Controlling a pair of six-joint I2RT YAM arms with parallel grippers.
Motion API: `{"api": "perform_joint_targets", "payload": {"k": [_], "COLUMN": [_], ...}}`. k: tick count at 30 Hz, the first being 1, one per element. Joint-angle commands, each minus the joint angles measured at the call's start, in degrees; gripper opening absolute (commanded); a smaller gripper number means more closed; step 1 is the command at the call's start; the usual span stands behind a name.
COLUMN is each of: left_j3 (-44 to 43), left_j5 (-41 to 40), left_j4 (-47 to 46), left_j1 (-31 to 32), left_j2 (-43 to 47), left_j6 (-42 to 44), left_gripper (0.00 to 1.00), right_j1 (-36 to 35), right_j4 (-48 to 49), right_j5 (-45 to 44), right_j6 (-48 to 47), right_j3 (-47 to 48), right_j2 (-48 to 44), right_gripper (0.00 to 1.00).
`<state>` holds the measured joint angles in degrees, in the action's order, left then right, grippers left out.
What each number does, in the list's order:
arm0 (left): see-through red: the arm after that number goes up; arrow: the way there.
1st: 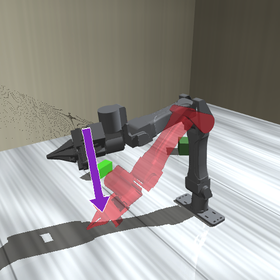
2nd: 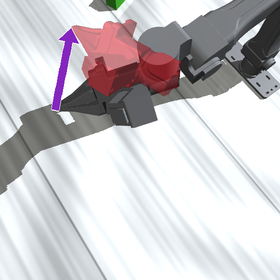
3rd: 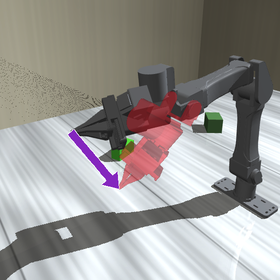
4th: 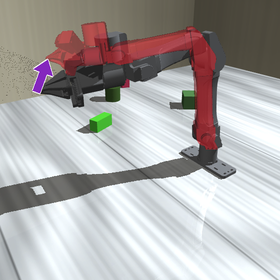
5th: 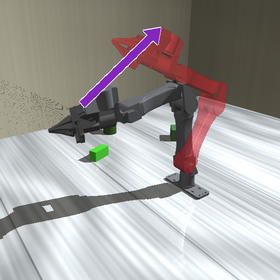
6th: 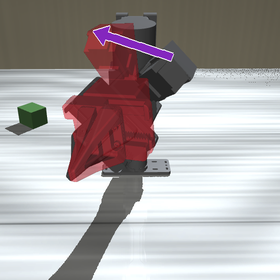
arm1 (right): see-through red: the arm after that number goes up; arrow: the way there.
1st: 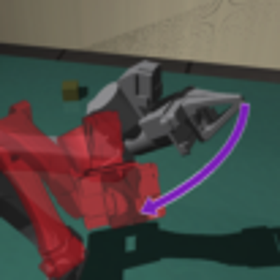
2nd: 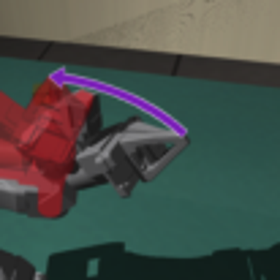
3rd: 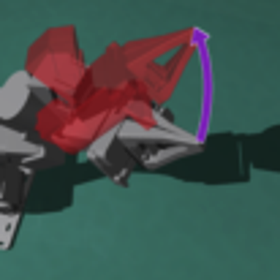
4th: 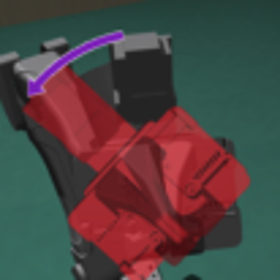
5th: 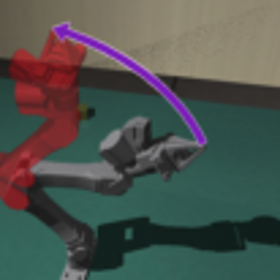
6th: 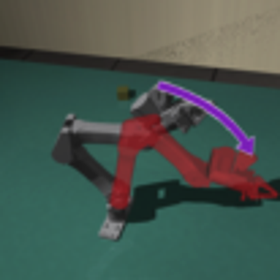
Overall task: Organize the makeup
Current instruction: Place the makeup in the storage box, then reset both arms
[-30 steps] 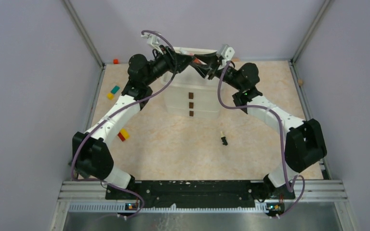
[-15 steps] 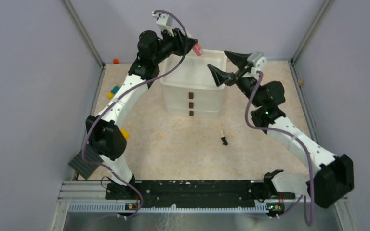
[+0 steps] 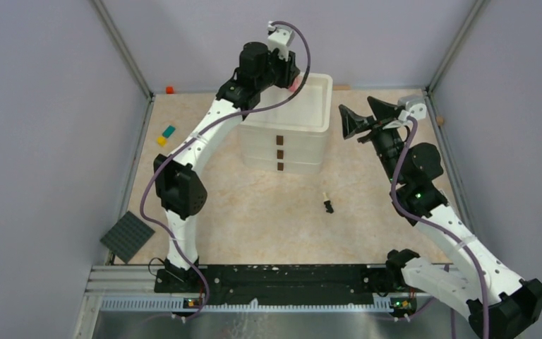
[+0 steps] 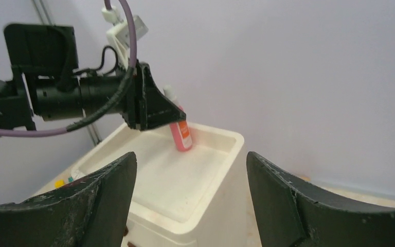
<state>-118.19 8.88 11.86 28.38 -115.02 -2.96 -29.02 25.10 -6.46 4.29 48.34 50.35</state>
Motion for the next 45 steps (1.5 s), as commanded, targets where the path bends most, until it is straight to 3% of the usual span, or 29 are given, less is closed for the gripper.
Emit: {"api": "perform_joint_targets", "payload": {"k": [1, 14, 20, 26, 30, 38, 42, 45], "left_j3": [-4.2, -7.4, -7.4, -8.5, -8.5, -8.7, -7.0, -0.8], "left_j5": [-5.7, -8.4, -8.4, -10.5, -10.7, -7.1, -5.6, -5.2], "left_j4": [1.7, 5.1, 6.0, 7.9, 8.2, 9.0, 9.9, 8.9], "left_j1": [0.8, 2.1, 2.1, 1.9, 1.8, 1.8, 1.8, 1.8], "left_j2": [0.5, -0.4, -0.5, -1.6, -1.5, 0.1, 3.0, 7.7], "left_j6": [6.7, 9.4, 8.0, 7.3, 7.0, 4.8, 3.2, 0.5], "left_gripper": [0.22, 0.36, 0.49, 0.53, 0.62, 0.98, 0.99, 0.99], "right_j1": [0.1, 0.1, 0.1, 0.1, 0.1, 0.1, 0.1, 0.1], "right_j4": [-4.8, -7.2, -7.8, -8.8, -9.0, -10.1, -14.4, -23.2], "right_j5": [-2.0, -1.5, -1.4, -1.1, -1.1, -1.6, -3.7, -6.1], "right_j6": [0.2, 0.1, 0.5, 0.8, 0.9, 1.9, 4.9, 11.7], "right_j3": [-0.2, -2.2, -2.5, -2.5, -2.5, -1.6, 1.2, 6.2], "right_j2": [-2.2, -2.8, -2.4, -2.4, -2.6, -1.9, 0.0, 2.6], "right_gripper": [0.76, 0.76, 0.76, 0.76, 0.76, 0.76, 0.76, 0.79]}}
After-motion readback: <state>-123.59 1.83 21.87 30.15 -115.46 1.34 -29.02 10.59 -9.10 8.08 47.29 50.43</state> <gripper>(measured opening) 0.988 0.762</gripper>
